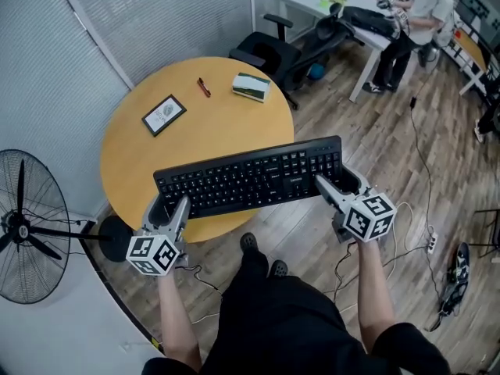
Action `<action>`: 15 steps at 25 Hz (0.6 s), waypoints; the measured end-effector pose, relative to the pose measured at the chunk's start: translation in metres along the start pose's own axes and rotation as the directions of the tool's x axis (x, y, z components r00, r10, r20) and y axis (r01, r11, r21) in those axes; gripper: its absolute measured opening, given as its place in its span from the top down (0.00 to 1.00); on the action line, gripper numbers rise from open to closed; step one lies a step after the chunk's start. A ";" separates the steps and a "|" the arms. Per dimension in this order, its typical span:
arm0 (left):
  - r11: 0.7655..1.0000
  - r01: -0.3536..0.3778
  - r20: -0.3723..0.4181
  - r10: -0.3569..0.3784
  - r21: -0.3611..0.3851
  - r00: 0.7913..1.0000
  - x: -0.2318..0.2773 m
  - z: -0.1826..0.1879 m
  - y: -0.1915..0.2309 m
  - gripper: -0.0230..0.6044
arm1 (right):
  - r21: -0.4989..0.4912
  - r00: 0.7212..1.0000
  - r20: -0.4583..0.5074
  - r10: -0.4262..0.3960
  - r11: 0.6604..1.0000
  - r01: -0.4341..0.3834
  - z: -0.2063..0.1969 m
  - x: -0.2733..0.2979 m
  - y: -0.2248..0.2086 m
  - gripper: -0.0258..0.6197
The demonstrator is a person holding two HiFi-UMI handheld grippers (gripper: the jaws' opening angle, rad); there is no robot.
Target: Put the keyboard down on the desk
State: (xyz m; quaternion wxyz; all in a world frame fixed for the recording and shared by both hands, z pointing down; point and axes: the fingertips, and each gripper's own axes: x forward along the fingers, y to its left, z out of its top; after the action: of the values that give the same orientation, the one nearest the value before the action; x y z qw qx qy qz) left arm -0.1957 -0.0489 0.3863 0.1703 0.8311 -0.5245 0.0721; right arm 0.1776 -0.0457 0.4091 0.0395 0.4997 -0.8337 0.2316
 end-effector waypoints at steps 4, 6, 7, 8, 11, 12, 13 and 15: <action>1.000 0.015 0.021 -0.015 0.005 1.000 0.020 0.017 0.024 0.51 | -0.008 1.000 0.004 -0.014 1.000 0.014 0.015 0.027 0.003 0.48; 1.000 0.018 0.032 -0.019 0.010 0.999 0.022 0.019 0.028 0.51 | -0.013 1.000 0.012 -0.019 1.000 0.019 0.017 0.030 0.005 0.48; 1.000 0.022 0.036 -0.022 0.012 0.999 0.023 0.018 0.029 0.51 | -0.016 1.000 0.018 -0.022 1.000 0.022 0.016 0.030 0.005 0.48; 1.000 0.025 0.040 -0.026 0.014 0.999 0.024 0.017 0.029 0.51 | -0.019 0.999 0.024 -0.024 1.000 0.025 0.015 0.029 0.005 0.48; 0.999 0.031 0.049 -0.032 0.022 0.998 0.026 0.017 0.029 0.51 | -0.022 0.999 0.039 -0.026 0.999 0.027 0.013 0.029 0.004 0.48; 0.999 0.031 0.049 -0.032 0.024 0.998 0.026 0.018 0.030 0.51 | -0.022 0.999 0.040 -0.026 0.999 0.027 0.013 0.030 0.005 0.48; 0.999 0.030 0.047 -0.031 0.026 0.998 0.027 0.019 0.032 0.51 | -0.020 0.999 0.039 -0.027 0.999 0.027 0.014 0.032 0.006 0.48; 0.999 0.029 0.039 -0.030 0.028 0.999 0.032 0.021 0.041 0.51 | -0.013 0.999 0.034 -0.030 0.999 0.030 0.014 0.043 0.007 0.48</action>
State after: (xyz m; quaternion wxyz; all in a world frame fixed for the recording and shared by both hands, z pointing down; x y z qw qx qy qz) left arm -0.2198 -0.0998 0.3846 0.1496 0.8421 -0.5146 0.0602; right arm 0.1529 -0.0837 0.4073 0.0323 0.5157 -0.8282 0.2169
